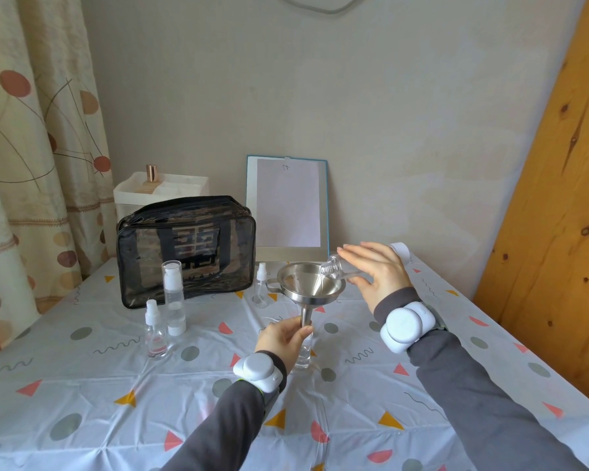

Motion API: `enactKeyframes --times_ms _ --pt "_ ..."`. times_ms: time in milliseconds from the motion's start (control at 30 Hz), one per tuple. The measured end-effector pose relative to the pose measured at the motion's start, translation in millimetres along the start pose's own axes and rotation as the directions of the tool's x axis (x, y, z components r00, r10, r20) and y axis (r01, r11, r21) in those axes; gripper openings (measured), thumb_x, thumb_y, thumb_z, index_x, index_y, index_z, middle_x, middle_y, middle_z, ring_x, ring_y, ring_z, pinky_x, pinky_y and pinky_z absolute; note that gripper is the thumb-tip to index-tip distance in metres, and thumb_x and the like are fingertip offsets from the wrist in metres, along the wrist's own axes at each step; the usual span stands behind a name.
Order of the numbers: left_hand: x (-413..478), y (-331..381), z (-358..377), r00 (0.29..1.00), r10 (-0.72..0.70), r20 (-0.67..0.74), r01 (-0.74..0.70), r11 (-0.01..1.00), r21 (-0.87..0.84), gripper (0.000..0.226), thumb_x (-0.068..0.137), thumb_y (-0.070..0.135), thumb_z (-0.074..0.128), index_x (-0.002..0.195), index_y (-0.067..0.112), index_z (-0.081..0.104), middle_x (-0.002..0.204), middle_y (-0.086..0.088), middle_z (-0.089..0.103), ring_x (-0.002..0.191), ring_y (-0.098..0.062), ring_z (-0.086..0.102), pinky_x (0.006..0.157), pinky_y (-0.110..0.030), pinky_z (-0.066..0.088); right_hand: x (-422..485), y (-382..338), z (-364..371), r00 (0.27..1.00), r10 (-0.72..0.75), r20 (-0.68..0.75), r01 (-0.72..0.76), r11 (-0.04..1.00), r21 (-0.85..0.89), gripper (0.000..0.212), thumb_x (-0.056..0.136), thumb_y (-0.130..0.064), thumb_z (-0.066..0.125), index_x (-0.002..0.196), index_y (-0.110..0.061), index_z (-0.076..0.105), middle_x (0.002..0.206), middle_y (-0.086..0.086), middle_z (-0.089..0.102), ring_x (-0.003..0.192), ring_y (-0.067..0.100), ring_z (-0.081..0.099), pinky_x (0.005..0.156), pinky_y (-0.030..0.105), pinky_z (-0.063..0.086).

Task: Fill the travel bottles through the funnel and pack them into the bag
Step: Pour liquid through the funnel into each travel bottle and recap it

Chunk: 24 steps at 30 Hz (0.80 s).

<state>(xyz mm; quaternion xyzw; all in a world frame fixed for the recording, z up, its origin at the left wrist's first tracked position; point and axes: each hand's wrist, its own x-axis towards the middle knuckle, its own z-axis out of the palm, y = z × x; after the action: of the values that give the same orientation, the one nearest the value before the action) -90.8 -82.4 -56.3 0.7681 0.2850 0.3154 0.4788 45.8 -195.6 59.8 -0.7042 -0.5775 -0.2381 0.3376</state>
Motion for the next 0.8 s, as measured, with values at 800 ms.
enactKeyframes --times_ms 800 --pt "-0.2 0.1 -0.9 1.000 0.004 0.000 -0.004 1.000 0.016 0.014 0.088 0.030 0.061 0.097 0.023 0.069 0.086 0.014 0.068 0.087 -0.003 0.063 0.083 -0.015 0.045 -14.9 14.6 16.2 0.865 0.493 0.090 -0.457 0.702 0.547 0.052 0.076 -0.007 0.073 0.124 -0.019 0.057 0.113 -0.013 0.058 0.106 0.004 0.053 0.083 -0.002 0.034"
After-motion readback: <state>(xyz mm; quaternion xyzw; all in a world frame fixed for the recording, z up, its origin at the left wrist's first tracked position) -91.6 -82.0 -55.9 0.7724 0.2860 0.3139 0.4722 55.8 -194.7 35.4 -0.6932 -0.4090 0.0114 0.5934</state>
